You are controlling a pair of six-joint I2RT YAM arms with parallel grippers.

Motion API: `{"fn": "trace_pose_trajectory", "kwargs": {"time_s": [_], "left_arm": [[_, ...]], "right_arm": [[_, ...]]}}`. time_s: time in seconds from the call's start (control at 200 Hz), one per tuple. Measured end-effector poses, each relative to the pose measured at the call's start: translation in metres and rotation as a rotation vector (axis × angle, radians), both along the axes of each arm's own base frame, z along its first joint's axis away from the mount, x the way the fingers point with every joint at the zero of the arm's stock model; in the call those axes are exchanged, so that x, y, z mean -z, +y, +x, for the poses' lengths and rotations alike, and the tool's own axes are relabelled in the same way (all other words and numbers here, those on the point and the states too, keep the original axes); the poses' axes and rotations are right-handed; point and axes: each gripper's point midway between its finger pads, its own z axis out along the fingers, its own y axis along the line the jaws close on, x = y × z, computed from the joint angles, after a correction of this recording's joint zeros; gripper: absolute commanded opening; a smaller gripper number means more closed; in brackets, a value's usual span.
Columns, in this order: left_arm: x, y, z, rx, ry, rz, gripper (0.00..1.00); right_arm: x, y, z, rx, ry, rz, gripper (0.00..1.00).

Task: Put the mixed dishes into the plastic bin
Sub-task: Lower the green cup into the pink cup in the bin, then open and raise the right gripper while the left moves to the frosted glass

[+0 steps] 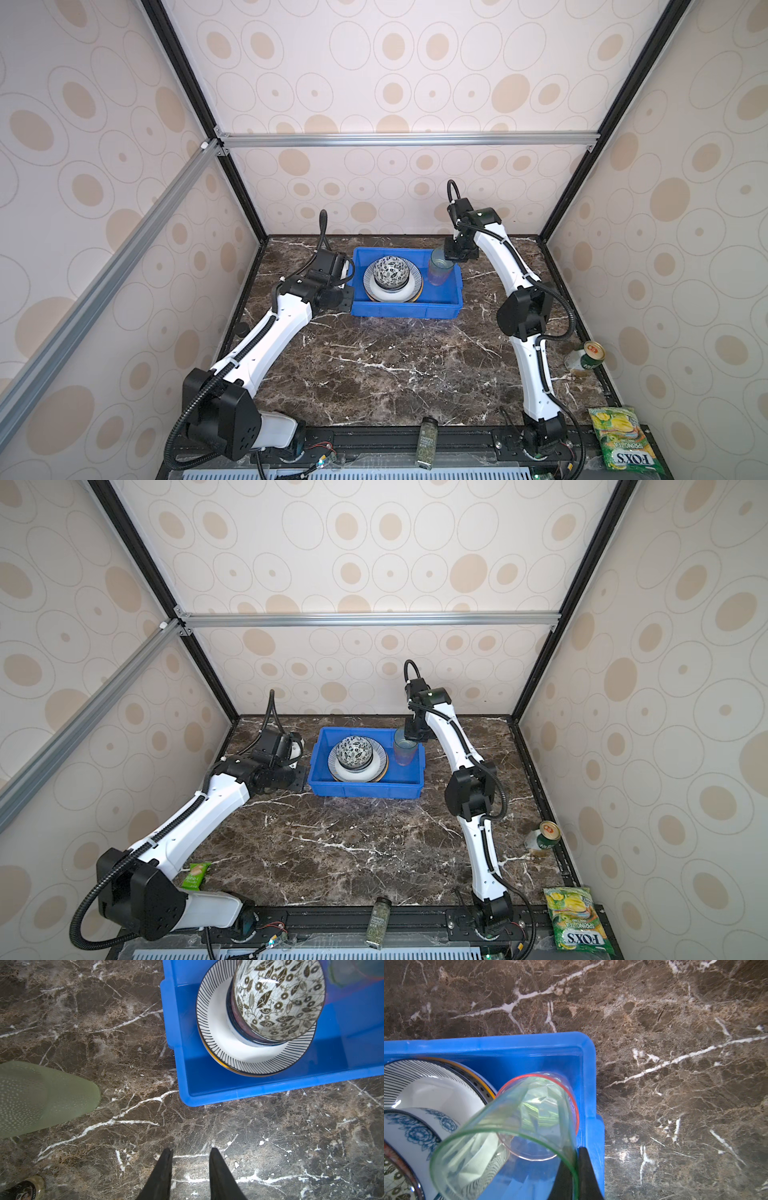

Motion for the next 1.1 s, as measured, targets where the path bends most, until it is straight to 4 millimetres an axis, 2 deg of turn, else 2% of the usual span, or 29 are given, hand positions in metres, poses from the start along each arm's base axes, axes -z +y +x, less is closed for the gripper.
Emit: {"fn": "trace_pose_trajectory", "kwargs": {"time_s": [0.16, 0.415, 0.65, 0.831, 0.946, 1.101], "left_arm": [[0.002, 0.000, 0.000, 0.002, 0.003, -0.005, 0.32], [0.001, 0.001, -0.001, 0.000, 0.001, -0.005, 0.31], [0.001, 0.001, 0.000, -0.001, 0.000, -0.007, 0.32], [0.001, 0.000, 0.000, -0.007, 0.001, -0.013, 0.32], [0.001, 0.001, 0.000, -0.008, 0.002, -0.013, 0.32], [0.001, 0.001, 0.000, -0.013, 0.002, -0.016, 0.32]], "right_arm": [[0.000, 0.000, 0.001, -0.003, -0.003, -0.001, 0.09], [0.015, 0.003, 0.006, -0.004, 0.017, -0.002, 0.11], [0.030, 0.004, 0.008, -0.006, 0.042, -0.005, 0.33], [0.029, 0.005, 0.010, -0.006, 0.035, 0.001, 0.41], [0.026, 0.009, 0.013, -0.006, 0.020, 0.024, 0.42], [0.011, 0.014, 0.016, -0.008, -0.021, 0.061, 0.43]]}}
